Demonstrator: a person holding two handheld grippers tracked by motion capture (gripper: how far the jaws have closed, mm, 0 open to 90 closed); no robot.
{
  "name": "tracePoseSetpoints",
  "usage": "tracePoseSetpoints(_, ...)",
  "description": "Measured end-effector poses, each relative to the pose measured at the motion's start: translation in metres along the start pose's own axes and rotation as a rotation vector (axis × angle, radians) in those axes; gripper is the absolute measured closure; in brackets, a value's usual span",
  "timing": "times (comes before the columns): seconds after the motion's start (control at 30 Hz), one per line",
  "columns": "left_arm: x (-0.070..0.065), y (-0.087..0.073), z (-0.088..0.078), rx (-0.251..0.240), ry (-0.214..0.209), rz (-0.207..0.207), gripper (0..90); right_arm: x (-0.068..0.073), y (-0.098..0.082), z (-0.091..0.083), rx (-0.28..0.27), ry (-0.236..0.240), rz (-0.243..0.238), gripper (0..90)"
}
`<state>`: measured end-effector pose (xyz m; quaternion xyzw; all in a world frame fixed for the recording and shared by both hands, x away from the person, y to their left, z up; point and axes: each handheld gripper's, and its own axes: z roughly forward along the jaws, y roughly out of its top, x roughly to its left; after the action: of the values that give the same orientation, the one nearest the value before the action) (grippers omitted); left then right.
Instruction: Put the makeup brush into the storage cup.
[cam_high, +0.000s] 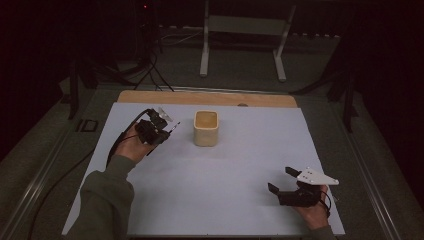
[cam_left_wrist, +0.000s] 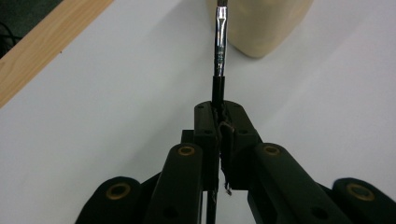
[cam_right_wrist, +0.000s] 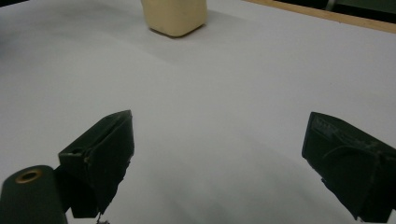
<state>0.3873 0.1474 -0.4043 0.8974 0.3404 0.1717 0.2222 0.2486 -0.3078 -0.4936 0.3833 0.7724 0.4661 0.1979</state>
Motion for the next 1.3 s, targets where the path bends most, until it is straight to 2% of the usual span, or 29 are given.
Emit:
tracePoseSetpoints(0.27, 0.001, 0.002, -0.003, -0.049, 0.004, -0.023, 86.8, 0.000, 0.000, 0.000, -0.003, 0.001, 0.001, 9.0)
tracePoseSetpoints(0.87, -0.001, 0.007, -0.009, -0.168, 0.041, -0.049, 86.8, 0.000, 0.000, -0.001, -0.011, 0.005, 0.002, 9.1)
tracePoseSetpoints(1.07, -0.002, 0.009, -0.012, -0.210, 0.037, -0.038, 86.8, 0.000, 0.000, -0.001, -0.010, 0.007, -0.001, 9.0)
tracePoseSetpoints(1.3, -0.002, 0.011, -0.013, -0.254, 0.041, -0.046, 86.8, 0.000, 0.001, -0.002, -0.013, 0.007, 0.000, 9.0)
